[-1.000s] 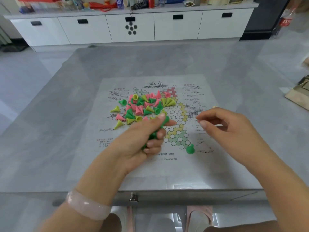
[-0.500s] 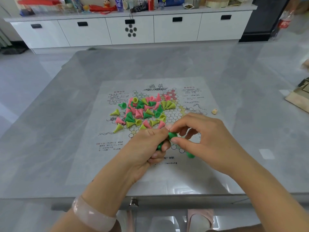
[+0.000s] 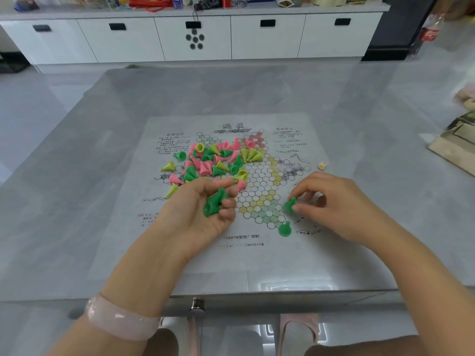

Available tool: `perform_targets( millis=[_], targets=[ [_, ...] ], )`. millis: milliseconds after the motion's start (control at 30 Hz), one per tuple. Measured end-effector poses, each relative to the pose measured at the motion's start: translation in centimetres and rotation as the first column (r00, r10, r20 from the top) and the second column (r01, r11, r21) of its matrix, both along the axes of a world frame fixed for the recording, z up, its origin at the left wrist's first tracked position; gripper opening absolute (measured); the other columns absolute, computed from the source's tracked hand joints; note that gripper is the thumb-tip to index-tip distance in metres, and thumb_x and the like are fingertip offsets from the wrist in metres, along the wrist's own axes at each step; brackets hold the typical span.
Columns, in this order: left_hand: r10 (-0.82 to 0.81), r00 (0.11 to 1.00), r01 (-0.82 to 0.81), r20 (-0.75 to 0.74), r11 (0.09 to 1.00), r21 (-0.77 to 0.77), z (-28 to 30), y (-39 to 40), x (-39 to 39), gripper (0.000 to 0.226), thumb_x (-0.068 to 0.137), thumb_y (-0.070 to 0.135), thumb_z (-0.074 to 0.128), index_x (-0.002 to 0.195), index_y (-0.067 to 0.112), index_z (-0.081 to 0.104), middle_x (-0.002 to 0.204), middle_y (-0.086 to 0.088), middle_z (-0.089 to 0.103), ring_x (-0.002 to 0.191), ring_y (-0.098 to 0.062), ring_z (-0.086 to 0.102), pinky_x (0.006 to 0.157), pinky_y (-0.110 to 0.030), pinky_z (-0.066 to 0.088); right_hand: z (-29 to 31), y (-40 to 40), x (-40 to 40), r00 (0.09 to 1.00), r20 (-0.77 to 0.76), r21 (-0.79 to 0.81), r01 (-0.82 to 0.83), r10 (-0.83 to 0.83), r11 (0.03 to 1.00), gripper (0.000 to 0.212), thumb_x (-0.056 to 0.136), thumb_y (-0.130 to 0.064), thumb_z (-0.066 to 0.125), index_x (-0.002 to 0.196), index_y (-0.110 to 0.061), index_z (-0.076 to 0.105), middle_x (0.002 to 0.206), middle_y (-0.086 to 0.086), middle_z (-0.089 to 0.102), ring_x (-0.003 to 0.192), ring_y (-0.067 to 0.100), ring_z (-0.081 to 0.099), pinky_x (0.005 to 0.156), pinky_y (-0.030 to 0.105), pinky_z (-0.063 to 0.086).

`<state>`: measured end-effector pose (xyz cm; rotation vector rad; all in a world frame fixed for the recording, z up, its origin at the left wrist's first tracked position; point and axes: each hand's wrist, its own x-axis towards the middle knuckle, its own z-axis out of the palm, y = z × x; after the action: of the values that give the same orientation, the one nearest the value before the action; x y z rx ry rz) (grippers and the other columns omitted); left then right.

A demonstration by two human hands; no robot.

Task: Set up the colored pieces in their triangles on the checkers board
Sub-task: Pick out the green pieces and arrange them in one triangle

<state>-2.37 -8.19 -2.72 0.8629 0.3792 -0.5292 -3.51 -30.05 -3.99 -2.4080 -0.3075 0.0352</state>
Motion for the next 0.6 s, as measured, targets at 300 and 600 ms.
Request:
perform_targets(
  millis=[300, 600],
  targets=[
    [0.099, 0.993, -0.103, -0.065, 0.993, -0.059, -0.37, -0.02, 0.35, 0.016, 0.092, 0.002, 0.037, 0.102, -0.004, 0.048, 0.061, -0.014, 0.067, 0.038, -0.009, 0.047, 0.037, -0.014, 0.039, -0.50, 0.24, 0.22, 0.997, -0.024, -0.077, -0.081, 0.079, 0.994, 0.012, 0.078, -0.022, 0.068, 0.083, -0.033, 0.065, 0.088, -0.010, 0.055, 0.083, 0.000, 0.051, 0.073, 0.015, 0.043],
    [0.132, 0.989, -0.131, -0.064, 0.991, 0.031, -0.17, 0.01, 0.35, 0.015, 0.090, 0.002, 0.043, 0.080, -0.001, 0.054, 0.064, -0.008, 0.058, 0.038, -0.008, 0.042, 0.034, -0.014, 0.032, -0.36, 0.49, 0.10, 0.993, -0.048, -0.052, -0.112, 0.110, 0.992, 0.014, 0.078, -0.023, 0.068, 0.090, -0.031, 0.069, 0.093, -0.006, 0.056, 0.084, 0.004, 0.051, 0.076, 0.021, 0.042]
  ],
)
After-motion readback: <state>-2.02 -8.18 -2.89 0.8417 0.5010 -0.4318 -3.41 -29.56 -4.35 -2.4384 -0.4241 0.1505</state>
